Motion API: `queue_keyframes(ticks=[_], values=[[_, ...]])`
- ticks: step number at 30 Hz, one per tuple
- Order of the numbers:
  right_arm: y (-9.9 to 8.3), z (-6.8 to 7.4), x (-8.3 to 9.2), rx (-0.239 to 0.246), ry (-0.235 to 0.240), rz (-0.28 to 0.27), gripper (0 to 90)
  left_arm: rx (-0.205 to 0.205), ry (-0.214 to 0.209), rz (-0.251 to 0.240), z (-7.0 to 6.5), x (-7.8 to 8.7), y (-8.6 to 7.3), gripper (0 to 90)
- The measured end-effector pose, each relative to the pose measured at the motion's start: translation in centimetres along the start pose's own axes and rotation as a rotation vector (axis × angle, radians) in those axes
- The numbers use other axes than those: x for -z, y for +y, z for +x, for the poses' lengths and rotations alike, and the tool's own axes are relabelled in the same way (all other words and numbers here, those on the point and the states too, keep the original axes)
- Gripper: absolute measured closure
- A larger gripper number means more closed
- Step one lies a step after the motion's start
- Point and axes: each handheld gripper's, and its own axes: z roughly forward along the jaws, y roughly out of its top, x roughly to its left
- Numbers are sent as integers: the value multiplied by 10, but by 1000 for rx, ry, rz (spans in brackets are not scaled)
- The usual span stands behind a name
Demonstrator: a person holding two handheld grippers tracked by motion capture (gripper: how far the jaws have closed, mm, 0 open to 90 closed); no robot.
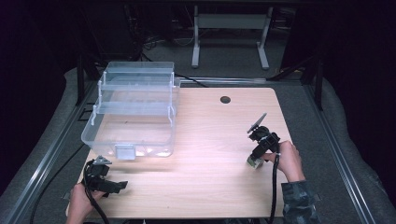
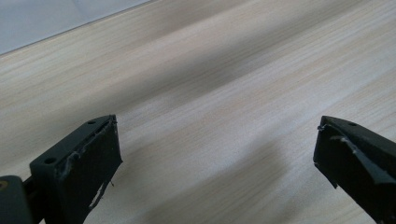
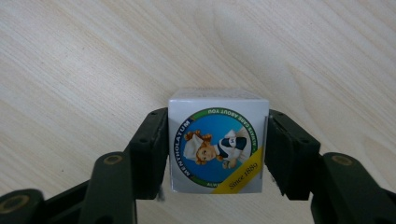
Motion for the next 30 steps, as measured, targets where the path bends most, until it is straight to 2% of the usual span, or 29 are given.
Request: queue_keyframes(ticks=[2,4,5,7,8,10,11,13,15,18,22,24,27,30], values=[[-1,-1,1,-15,-9,-15,265,-8,-10,-6,-1,1,0,8],[-2,-2,6,-27,7,-34,203,-11,-14,-5,-1,1,0,7],[-4,-2,7,-35,26,-84,183,-14,-22,-6,-2,2,1,7],[-6,-2,10,-35,16,-102,139,-13,-23,-9,-2,3,2,6],[-8,-2,11,-48,8,-111,139,-16,-27,-10,-2,4,2,6],[-12,-4,13,-69,37,-154,112,-21,-28,-20,-4,7,3,5],[-12,-4,13,-69,37,-154,112,-23,-27,-23,-4,10,4,5],[-17,-4,14,-85,58,-197,98,-32,-19,-22,-5,13,5,4],[-21,-2,15,-85,39,-213,81,-43,-12,-23,-6,17,6,2],[-26,-3,18,-96,66,-257,71,-47,-5,-48,-7,26,10,2],[-28,0,22,-107,36,-313,71,-47,9,-92,-6,43,17,2],[-30,1,24,-115,38,-346,60,-54,20,-114,-4,51,21,2],[-30,3,25,-112,44,-362,56,-54,22,-133,1,62,28,2],[-30,5,28,-111,28,-370,54,-57,34,-150,7,76,37,2]])
